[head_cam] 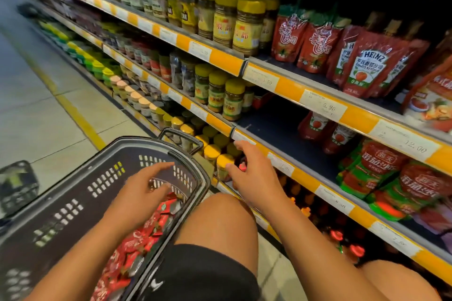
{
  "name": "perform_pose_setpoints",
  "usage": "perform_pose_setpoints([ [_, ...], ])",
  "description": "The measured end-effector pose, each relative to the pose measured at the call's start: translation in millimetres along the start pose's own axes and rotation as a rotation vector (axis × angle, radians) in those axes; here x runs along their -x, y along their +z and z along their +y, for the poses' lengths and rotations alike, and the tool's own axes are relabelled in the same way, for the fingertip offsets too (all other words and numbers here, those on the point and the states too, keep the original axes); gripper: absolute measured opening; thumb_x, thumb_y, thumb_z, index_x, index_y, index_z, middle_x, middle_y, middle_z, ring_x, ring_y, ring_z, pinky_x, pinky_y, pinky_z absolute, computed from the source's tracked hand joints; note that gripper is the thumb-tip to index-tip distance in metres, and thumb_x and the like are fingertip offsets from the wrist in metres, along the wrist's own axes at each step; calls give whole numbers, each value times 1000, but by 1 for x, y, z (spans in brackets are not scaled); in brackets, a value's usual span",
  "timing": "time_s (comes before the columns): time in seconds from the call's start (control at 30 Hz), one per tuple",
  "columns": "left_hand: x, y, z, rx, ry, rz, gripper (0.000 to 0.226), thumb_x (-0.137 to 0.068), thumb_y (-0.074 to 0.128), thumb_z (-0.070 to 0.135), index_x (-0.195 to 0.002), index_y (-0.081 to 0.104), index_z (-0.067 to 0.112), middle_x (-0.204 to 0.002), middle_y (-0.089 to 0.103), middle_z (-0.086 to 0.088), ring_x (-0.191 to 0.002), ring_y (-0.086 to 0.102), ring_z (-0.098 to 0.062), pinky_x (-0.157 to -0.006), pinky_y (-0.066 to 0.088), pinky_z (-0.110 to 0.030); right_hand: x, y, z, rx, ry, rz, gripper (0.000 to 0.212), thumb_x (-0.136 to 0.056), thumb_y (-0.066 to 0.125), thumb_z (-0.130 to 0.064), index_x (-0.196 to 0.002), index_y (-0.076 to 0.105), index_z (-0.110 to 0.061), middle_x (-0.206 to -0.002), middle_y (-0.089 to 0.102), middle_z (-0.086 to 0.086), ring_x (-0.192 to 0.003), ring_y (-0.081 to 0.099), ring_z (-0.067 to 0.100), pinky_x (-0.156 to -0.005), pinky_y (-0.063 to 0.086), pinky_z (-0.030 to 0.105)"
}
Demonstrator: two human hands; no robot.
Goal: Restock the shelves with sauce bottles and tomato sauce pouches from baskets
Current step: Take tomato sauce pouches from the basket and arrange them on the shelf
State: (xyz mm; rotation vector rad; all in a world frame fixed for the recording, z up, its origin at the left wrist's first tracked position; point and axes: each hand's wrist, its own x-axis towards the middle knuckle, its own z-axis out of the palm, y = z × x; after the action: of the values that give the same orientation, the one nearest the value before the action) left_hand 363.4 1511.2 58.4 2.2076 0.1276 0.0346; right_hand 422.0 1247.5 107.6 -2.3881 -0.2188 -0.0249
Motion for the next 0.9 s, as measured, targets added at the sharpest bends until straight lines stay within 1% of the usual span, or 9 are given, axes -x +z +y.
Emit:
perform_pose_setpoints([
  [0.07, 6, -13, -16, 16, -26, 30, 51, -96, 68, 25, -134, 56, 58, -132, 65, 18, -109, 71, -22, -95, 58, -48, -4, 16, -26, 18, -69, -35, 64, -97, 65, -38, -155, 36, -33, -155, 45, -10, -141, 44, 16, -114, 43, 43],
  [0.17, 11, -30, -43, 9, -41, 67, 51, -94, 72, 24, -133, 58, 55, -133, 64, 23, -121, 63, -6, -107, 51, -45, -12, 42, -70, 61, -165, -110, 69, -97, 65, -40, -157, 32, -30, -157, 42, -6, -143, 41, 19, -115, 40, 42],
  [0.27, 14, -44, -73, 2, -81, 119, 47, -91, 75, 22, -122, 62, 56, -124, 68, 24, -116, 65, -2, -104, 53, -43, -17, 76, -108, 101, -239, -208, 71, -97, 66, -37, -158, 31, -24, -158, 40, 1, -145, 38, 26, -117, 39, 46],
  [0.5, 30, -60, -129, 7, -229, 169, 45, -90, 75, 16, -101, 56, 55, -107, 65, 23, -99, 62, 1, -89, 48, -32, -17, 179, -143, 229, -210, -493, 71, -96, 64, -30, -157, 29, -18, -155, 39, 12, -141, 39, 37, -111, 43, 54],
  [0.57, 34, -60, -146, 8, -293, 174, 41, -90, 75, 15, -105, 59, 50, -109, 67, 18, -99, 64, -2, -88, 48, -31, -14, 203, -141, 259, -174, -564, 69, -95, 62, -26, -155, 31, -18, -151, 40, 13, -136, 43, 39, -106, 46, 55],
  [0.63, 36, -58, -163, -3, -365, 160, 36, -91, 75, 18, -119, 64, 38, -116, 69, 9, -103, 65, -10, -90, 49, -32, -14, 224, -137, 295, -157, -605, 67, -94, 62, -25, -153, 33, -16, -148, 42, 15, -133, 47, 40, -105, 48, 54],
  [0.7, 37, -56, -178, -15, -458, 143, 37, -91, 74, 19, -126, 66, 28, -120, 70, 4, -100, 64, -11, -88, 50, -31, -16, 243, -129, 321, -147, -629, 64, -93, 65, -31, -149, 39, -14, -144, 48, 16, -130, 51, 38, -105, 49, 49],
  [0.8, 37, -50, -200, 4, -554, 105, 38, -89, 74, 21, -125, 65, 27, -116, 71, 3, -93, 67, -10, -83, 54, -32, -16, 263, -113, 321, -87, -675, 65, -91, 68, -40, -146, 44, -15, -143, 53, 13, -129, 54, 36, -105, 49, 46],
  [0.9, 33, -37, -220, 15, -619, 85, 38, -89, 75, 22, -125, 66, 23, -116, 71, 1, -100, 67, -17, -90, 55, -37, -21, 272, -92, 306, -5, -725, 60, -91, 65, -27, -146, 45, -17, -143, 56, 11, -126, 58, 35, -98, 54, 46],
])
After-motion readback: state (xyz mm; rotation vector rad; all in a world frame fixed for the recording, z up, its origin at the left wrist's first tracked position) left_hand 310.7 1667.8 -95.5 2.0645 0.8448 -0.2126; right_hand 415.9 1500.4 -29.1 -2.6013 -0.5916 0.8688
